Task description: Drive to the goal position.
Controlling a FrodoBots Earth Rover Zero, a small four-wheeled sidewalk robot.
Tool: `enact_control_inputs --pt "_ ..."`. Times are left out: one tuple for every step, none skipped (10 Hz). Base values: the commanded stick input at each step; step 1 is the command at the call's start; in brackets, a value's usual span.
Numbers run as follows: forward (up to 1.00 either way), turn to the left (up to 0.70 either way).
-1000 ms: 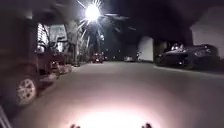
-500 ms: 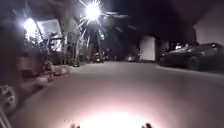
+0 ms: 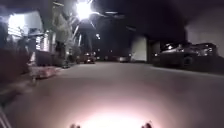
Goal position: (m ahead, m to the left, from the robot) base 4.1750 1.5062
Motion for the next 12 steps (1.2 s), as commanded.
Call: enact_control_inputs --pt "0.85 0.0" --pt "0.85 0.0" --pt "0.85 0.0" --pt "0.85 0.0" --pt "0.85 0.0" --pt "0.85 0.0" --pt "0.85 0.0" --pt "0.85 0.0" --pt "0.85 0.0" --pt "0.85 0.0" --pt "0.85 0.0" --pt "0.85 0.0"
